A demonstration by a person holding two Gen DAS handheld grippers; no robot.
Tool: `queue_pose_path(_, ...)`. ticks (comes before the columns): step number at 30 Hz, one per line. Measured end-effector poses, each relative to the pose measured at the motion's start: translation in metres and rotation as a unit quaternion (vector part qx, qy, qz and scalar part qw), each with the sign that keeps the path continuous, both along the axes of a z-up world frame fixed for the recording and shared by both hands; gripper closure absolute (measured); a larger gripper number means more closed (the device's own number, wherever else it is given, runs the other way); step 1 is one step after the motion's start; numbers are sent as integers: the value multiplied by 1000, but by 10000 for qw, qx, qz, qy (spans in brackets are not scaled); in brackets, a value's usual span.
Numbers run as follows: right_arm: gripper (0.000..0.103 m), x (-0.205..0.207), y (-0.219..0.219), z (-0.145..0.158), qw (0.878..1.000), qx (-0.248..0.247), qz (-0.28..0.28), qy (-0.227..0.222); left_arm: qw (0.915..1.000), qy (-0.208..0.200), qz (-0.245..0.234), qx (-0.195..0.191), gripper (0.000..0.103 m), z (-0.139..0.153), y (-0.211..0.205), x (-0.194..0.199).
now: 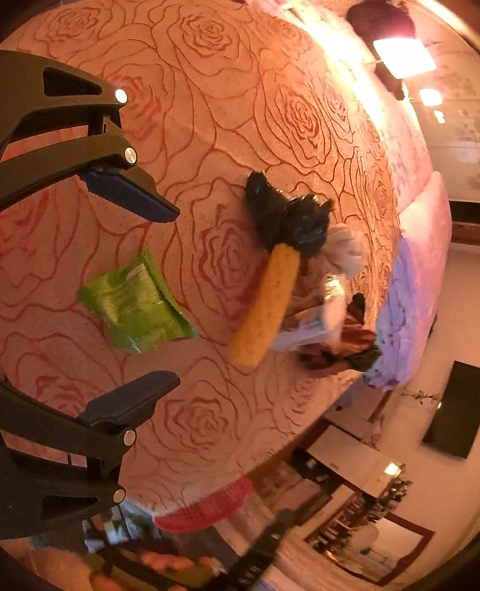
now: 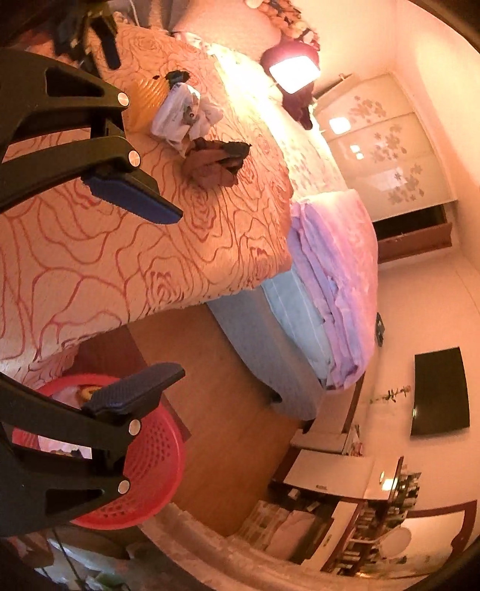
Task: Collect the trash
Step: 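Grasp the green snack packet with the left tool while the right tool grasps the brown cloth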
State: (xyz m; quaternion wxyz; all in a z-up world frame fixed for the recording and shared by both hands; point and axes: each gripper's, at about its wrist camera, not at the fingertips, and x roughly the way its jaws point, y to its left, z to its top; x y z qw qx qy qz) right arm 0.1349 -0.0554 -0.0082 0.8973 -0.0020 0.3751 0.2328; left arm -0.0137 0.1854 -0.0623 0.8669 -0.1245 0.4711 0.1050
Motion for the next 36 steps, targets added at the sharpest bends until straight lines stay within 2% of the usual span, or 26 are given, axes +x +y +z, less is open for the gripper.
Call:
queue_pose_path(2,28,1,6,2,10000,-34,71,8,9997,46,-103,201,24,-5,-4,3)
queue_pose_path(4,28,2,11,2,9999,-98,120,11,9999,87,-94,108,25,-9,-1,6)
queue_pose_path(8,28,9,22,-1,9995,-193,218,94,9999,74,-87,57,47,-14,4,8)
queue_pose_path(9,28,11,27,-2,9994,-214,266,112,9999,58,-99,72,49,-15,3,6)
queue_pose_path(11,28,14,34,-2,9990,-233,353,140,9999,43,-89,79,62,-14,4,5)
queue_pose_path(14,28,18,48,-5,9979,-260,547,221,10000,29,-43,-38,70,-13,9,1)
queue_pose_path(21,28,31,99,-8,9918,-313,1180,375,9999,-96,108,-87,72,-5,20,-10)
queue_pose_path(26,28,38,140,-11,9847,-233,1651,516,9989,-261,388,-70,72,4,37,-18)
queue_pose_path(36,28,47,187,-33,9793,-555,1829,669,9960,-544,705,15,72,21,66,-21)
